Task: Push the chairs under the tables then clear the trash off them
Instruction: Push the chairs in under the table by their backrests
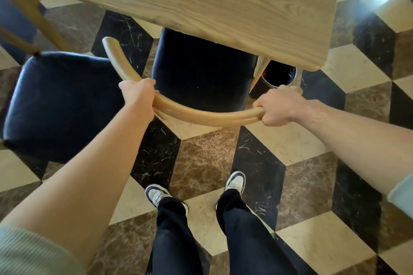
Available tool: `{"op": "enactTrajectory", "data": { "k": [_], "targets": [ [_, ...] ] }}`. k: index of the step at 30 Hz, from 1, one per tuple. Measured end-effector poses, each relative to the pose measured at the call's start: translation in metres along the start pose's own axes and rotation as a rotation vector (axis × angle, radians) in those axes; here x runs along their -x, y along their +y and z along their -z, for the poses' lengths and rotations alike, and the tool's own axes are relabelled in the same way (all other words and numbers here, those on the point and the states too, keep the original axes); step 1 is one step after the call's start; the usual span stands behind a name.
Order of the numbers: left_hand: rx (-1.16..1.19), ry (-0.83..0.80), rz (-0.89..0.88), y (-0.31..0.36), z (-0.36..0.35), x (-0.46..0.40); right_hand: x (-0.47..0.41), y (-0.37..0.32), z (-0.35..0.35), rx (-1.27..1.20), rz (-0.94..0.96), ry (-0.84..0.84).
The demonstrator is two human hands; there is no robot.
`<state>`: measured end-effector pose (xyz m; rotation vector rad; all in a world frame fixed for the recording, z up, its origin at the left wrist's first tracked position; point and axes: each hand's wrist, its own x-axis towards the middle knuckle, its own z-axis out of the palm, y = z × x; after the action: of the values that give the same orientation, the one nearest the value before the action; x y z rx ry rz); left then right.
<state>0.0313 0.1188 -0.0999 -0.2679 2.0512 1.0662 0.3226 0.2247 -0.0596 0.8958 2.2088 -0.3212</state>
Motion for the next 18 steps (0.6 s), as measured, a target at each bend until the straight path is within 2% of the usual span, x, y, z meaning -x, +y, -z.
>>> {"op": "enactTrajectory", "data": {
  "k": [6, 13, 18],
  "targets": [
    [-0.030, -0.201, 0.033, 0.017, -0.001, -0.005, -0.007, 0.005, -0.016, 0.061, -0.188, 0.160],
    [-0.288, -0.369, -0.010, 0.022, 0.023, -0.006, -0.009, -0.014, -0.017, 0.032, -0.353, 0.218],
    [-0.471, -0.488, -0.070, 0.013, 0.052, 0.001, 0.008, -0.079, -0.012, -0.265, -0.140, 0.323]
  ]
}}
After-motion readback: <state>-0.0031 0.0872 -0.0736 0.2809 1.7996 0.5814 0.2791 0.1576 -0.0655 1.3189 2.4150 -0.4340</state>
